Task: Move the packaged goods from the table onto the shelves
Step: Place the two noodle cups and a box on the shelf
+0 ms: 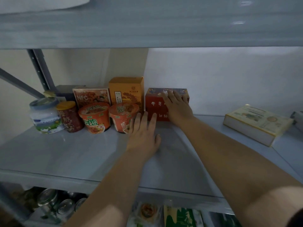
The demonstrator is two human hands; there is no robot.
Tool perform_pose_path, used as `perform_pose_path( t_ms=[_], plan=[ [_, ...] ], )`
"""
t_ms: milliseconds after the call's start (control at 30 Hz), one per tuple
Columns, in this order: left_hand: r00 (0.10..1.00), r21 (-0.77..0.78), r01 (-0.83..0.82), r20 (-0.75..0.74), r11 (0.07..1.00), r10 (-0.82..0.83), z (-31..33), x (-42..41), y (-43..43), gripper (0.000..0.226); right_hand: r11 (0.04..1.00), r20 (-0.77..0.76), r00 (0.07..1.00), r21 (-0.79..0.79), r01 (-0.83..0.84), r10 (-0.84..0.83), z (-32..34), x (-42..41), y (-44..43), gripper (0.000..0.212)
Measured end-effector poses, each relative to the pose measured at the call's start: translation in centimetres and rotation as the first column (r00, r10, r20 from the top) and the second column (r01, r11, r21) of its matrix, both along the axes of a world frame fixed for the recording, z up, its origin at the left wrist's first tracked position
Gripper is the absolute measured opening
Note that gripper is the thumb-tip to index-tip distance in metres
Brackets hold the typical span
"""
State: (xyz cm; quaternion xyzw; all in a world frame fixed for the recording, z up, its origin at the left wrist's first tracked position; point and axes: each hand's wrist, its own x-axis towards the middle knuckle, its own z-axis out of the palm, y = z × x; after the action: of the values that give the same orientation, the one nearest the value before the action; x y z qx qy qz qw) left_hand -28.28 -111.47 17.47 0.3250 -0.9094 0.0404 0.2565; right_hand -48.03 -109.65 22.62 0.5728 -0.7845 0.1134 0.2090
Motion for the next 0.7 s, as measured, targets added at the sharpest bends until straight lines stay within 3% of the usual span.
perform_pose_path(
  t_ms=[167, 367, 567, 700],
  plan=[
    [1.0, -0.014, 0.011, -0.004, 1.0, -0.011, 0.0, 0.3, 0.3, 0.077, 1.0, -0.01, 1.0, -0.012, -0.024, 0.024, -0.8, -0.3, 1.6, 0.08],
    [0.995, 0.042, 0.017, 0.1, 0.999, -0.022, 0.5, 0.6, 1.0, 0.078, 0.989, 0.37, 0.917, 0.028, 0.147, -0.147, 2.4, -3.0, 2.8, 0.096],
    [0.989, 0.046, 0.048, 0.14, 0.998, -0.054, 0.2, 0.1, 0.3, 0.077, 0.961, 0.341, 0.93, 0.272, 0.046, -0.141, 6.9, -5.2, 0.3, 0.075],
    [0.989, 0.073, 0.04, 0.138, 0.997, -0.05, -0.1, 0.1, 0.1, 0.077, 0.942, 0.349, 0.927, 0.335, 0.015, -0.139, 7.8, -5.1, -1.2, 0.092]
  ],
)
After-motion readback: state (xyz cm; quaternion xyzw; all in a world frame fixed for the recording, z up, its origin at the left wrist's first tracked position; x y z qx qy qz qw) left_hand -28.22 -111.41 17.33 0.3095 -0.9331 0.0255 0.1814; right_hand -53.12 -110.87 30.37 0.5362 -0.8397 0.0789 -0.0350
